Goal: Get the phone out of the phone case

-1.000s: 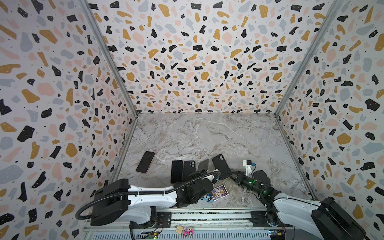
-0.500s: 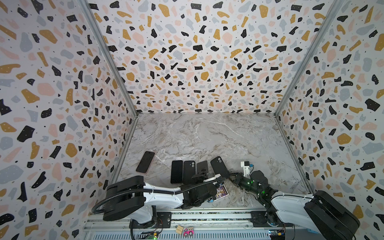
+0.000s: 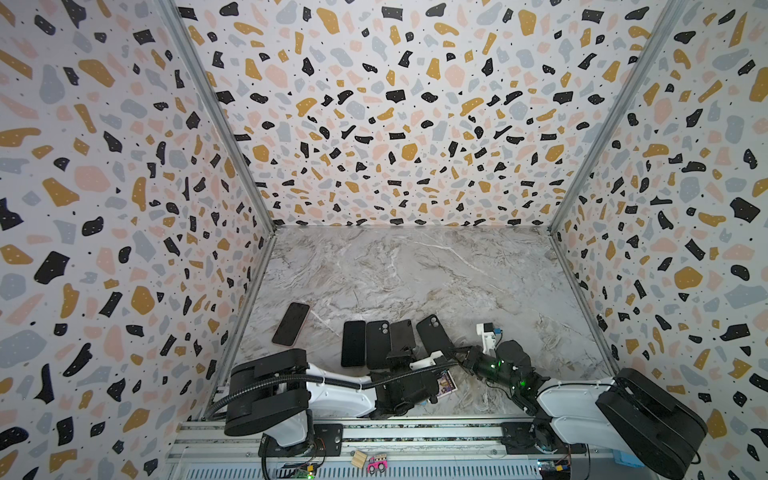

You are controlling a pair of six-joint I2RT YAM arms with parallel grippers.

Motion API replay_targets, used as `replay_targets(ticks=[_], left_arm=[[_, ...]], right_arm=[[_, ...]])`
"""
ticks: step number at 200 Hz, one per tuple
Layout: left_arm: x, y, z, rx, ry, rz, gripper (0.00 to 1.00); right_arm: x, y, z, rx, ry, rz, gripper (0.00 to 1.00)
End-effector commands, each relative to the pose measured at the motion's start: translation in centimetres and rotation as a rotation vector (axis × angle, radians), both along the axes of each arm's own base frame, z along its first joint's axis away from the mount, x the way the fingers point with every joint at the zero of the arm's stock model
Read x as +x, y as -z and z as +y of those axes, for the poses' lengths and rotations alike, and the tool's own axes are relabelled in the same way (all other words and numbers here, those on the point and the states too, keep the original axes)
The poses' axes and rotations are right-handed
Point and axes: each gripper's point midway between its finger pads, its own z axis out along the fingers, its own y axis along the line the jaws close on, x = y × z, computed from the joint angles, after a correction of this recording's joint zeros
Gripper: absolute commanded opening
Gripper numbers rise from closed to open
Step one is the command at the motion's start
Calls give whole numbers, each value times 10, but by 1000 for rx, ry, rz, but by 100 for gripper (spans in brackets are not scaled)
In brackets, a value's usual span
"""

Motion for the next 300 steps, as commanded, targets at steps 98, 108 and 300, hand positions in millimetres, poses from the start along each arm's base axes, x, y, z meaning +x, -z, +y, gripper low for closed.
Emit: replay_targets(ticks=[98, 108, 300], left_arm=[[-8, 12, -3, 29, -6, 32, 48], [-8, 11, -3, 26, -11, 30, 52], [-6, -67, 8, -308, -92, -14, 91]], right_arm=[[9, -16, 11, 36, 3, -44, 0], [8, -16, 11, 35, 0, -44, 0], [14, -6, 8, -22, 43, -53, 0]])
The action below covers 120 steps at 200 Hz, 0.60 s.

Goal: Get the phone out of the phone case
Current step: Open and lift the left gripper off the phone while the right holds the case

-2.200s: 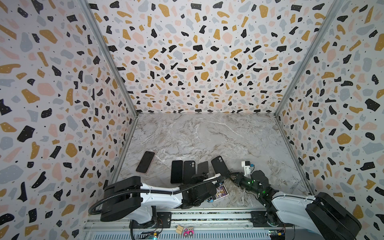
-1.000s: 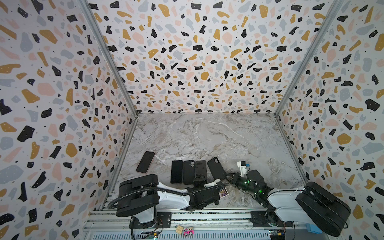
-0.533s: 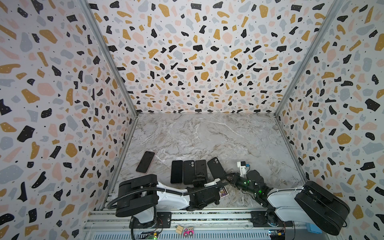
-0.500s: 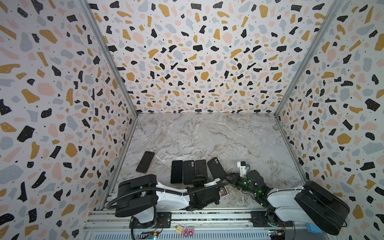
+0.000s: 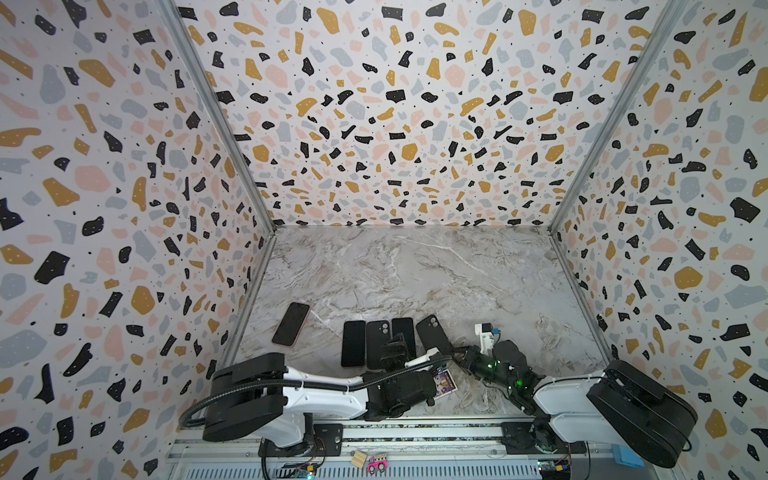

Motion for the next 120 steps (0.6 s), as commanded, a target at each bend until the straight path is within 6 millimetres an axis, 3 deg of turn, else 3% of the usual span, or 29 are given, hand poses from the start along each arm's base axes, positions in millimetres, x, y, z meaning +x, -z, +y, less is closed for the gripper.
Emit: replay_targets(ticks=[1, 29, 59, 120], left_arm=[[2, -38, 0, -166, -46, -36, 91], [2, -81, 14, -416, -99, -61, 100], [2, -118, 33, -643, -139, -54, 100], [6, -154, 70, -788, -277, -71, 99]], right_arm=[[11, -12, 5, 1, 18, -54, 0], [17, -12, 8, -15, 39, -71, 0], [20, -9, 13, -11, 49, -69, 0], [17, 6, 28, -38, 41, -46, 0]])
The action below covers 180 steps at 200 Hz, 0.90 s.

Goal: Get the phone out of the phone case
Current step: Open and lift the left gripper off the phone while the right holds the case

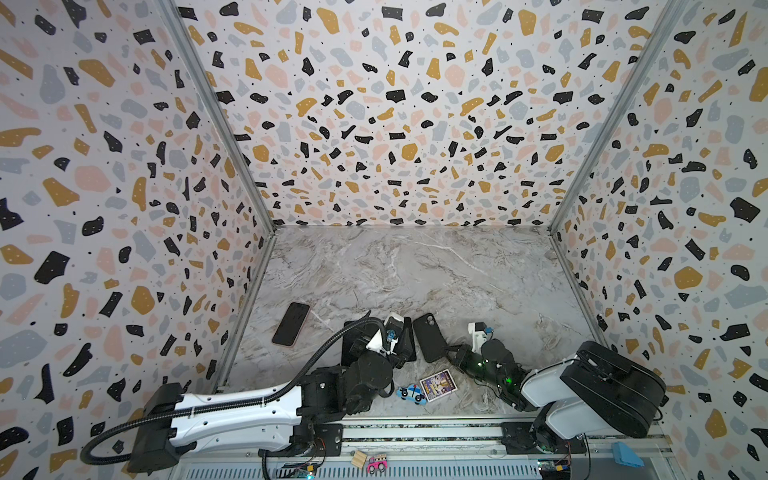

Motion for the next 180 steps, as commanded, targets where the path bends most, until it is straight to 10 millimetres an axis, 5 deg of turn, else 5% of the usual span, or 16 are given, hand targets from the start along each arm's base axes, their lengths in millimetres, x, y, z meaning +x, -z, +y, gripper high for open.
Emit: replay_targets(ticks=[1, 180], left_arm=[[3, -20, 16, -87, -82, 1, 100], [2, -39, 29, -136, -112, -2, 100]], right_arm=[[6, -11, 12, 32, 7, -36, 0], [-21, 5, 37, 12, 125, 21, 1]])
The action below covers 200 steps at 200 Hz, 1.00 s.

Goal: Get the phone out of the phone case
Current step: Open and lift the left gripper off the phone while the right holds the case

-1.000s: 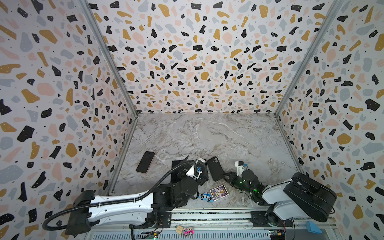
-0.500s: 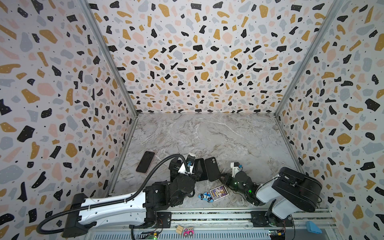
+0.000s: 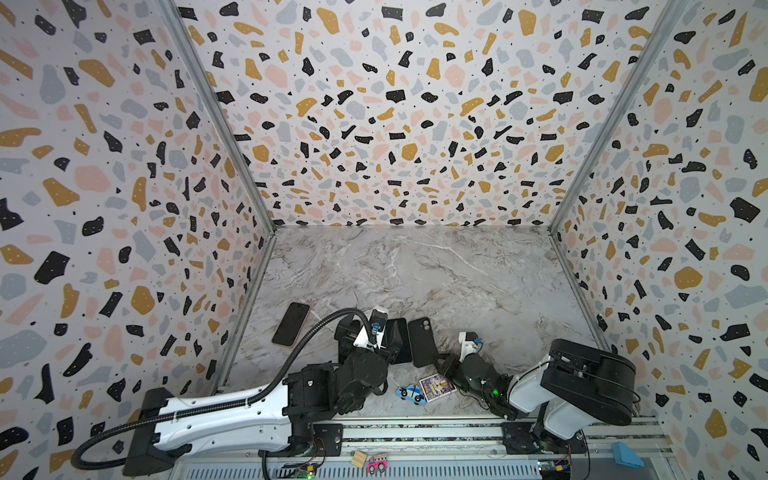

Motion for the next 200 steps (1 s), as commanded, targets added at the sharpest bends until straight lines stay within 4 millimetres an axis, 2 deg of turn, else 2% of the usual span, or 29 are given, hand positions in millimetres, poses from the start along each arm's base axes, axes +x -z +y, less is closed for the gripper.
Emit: replay_targets(ticks=[1, 67, 110, 137, 173, 200], left_arm=[[2, -20, 4, -74, -22, -18, 100], [1, -21, 5, -83, -15, -13, 100], [1, -24, 5, -89, -13, -15, 100], [0, -24, 5, -87, -11, -14, 100], [0, -24, 6, -89, -10, -13, 100], [0, -24, 5, -95, -7, -12, 100]], right_arm=[[0, -4, 7, 21, 33, 7, 1], [6, -7, -3, -10, 57, -33, 4], [8, -11, 1, -16, 34, -47, 8], [7, -12, 8, -16, 2, -49, 14], [4, -10, 8, -21, -17, -45, 28], [3, -10, 9, -46, -38, -53, 32]])
